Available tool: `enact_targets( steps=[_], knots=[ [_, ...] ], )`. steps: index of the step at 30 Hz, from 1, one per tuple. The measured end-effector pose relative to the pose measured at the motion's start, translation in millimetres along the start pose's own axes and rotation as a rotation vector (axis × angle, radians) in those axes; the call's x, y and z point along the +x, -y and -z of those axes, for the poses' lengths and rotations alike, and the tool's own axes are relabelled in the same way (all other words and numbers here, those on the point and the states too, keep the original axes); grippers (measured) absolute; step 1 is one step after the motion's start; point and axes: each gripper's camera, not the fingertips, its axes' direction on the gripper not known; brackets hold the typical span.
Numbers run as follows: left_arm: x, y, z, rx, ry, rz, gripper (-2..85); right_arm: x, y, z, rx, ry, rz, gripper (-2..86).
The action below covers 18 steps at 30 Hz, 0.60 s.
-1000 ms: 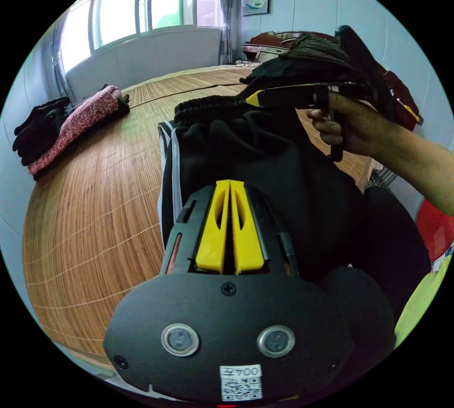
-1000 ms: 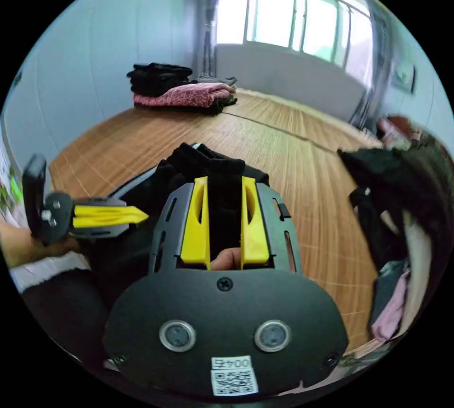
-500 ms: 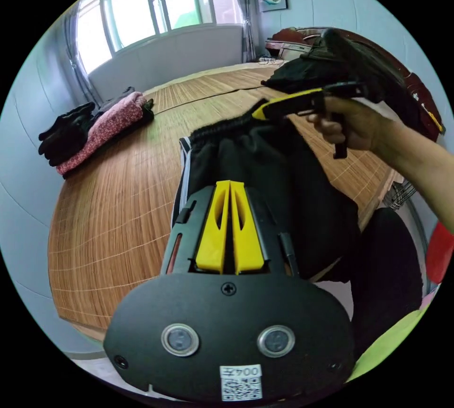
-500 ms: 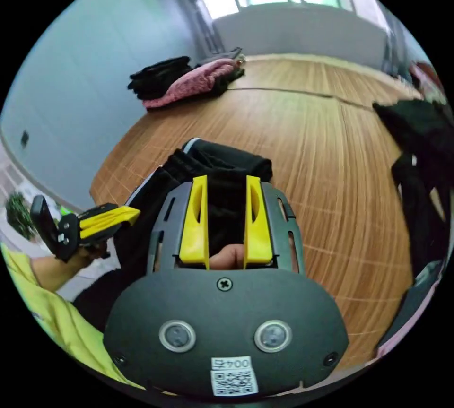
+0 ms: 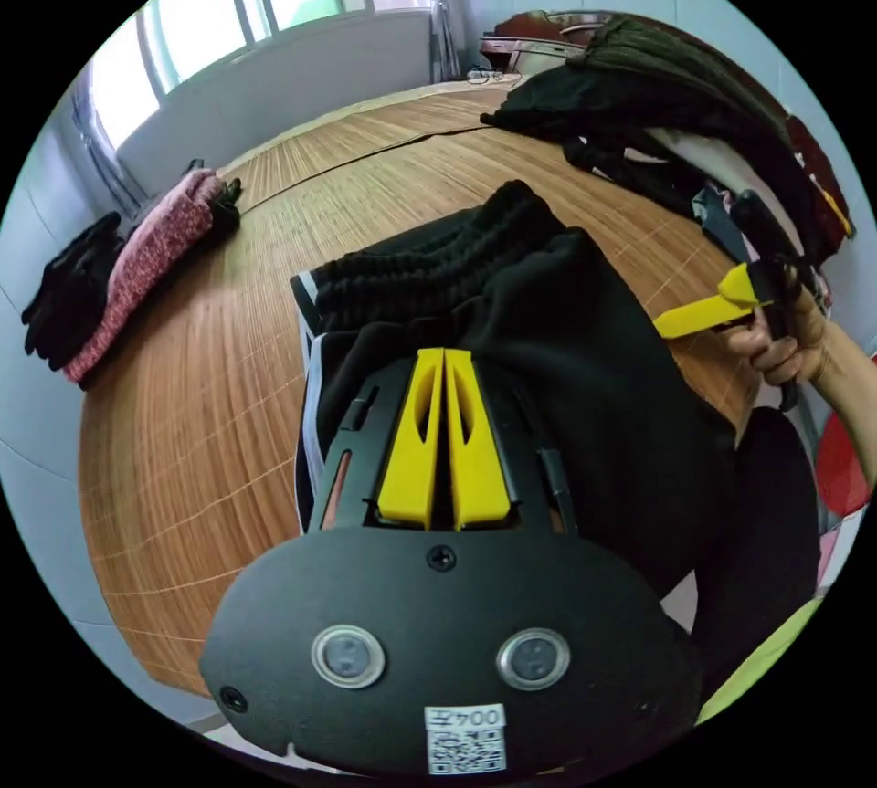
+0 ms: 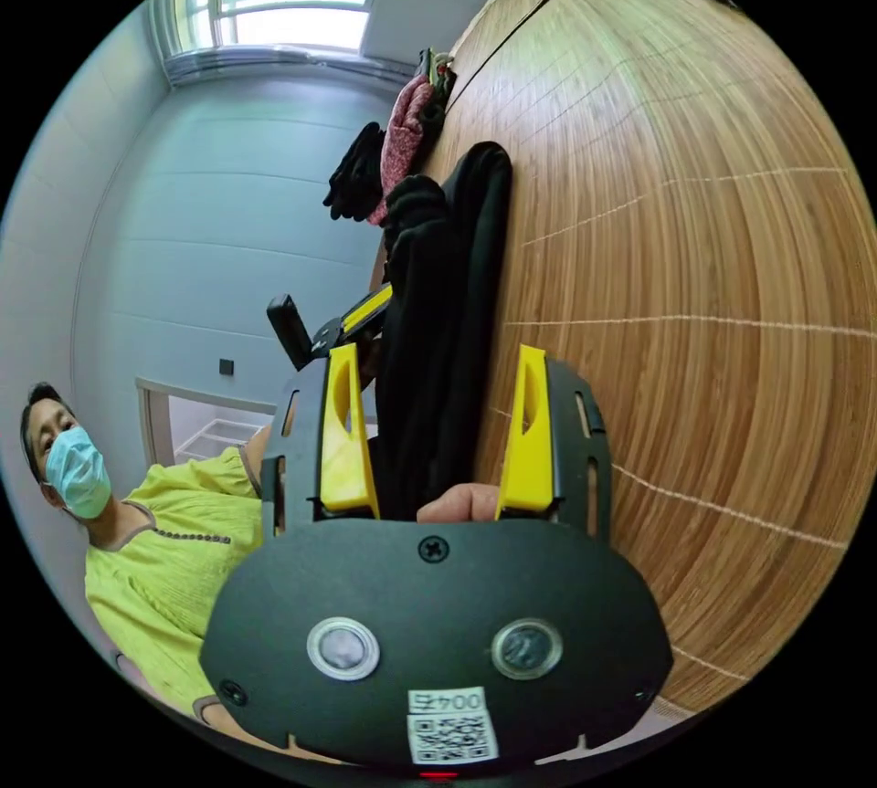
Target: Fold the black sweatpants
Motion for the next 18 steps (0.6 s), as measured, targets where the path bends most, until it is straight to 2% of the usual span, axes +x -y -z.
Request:
enact_targets(
  steps=[4,14,18],
  knots=[
    [-48,-5,-11,0.015,-0.194,0.094,0.1,11,25,-24,-0.056,0.031,0.012,21.4],
    [-115,-17,-32,0.024,-0.346,0.162,0.0,15,67,-99,-0.135,0.141,0.051,16.1],
    [-140,-23,-37,0.026,-0.368,0.175,0.1,1,76,-130,-0.133,0.116,0.093,11.4]
  ],
)
